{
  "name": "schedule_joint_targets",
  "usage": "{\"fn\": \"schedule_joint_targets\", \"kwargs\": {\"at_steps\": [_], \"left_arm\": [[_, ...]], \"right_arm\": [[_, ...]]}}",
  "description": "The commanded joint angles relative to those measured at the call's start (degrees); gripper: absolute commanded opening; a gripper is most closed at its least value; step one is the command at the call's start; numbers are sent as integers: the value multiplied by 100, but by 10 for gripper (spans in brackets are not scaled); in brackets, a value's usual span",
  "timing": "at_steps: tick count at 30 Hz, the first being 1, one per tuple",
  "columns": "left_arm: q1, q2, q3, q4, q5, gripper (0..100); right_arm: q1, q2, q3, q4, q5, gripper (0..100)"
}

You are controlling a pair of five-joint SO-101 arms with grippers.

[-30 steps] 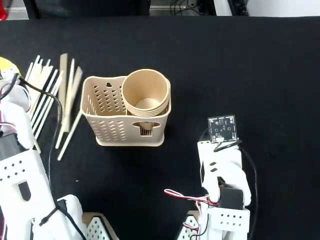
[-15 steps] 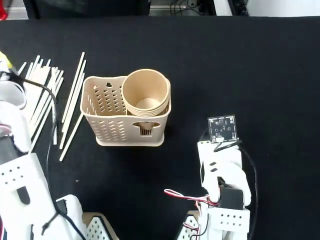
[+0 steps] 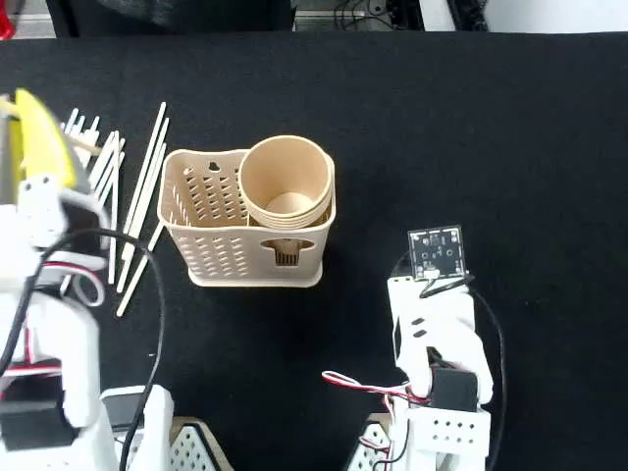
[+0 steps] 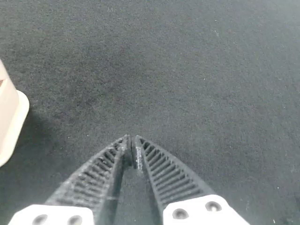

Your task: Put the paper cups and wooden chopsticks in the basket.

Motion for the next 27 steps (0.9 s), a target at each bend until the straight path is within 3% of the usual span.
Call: {"fn": "schedule_joint_targets", "kwargs": {"at_steps": [1,7,18,23,27], "left_arm": [[927,9,426,-114,132,28],[1323,9,1253,-123,132,29],[1358,-9,2229,-448,123,34],[1719,-9,1763,958,-721,139],[1745,-9,1209,1758,-809,249]], "right_arm": [[62,-22,-13,-88,0,26],[62,-22,-13,-97,0,26],[70,-22,-13,-97,0,26],[62,-22,-13,-97,0,26],[62,-22,-13,-97,0,26]]}}
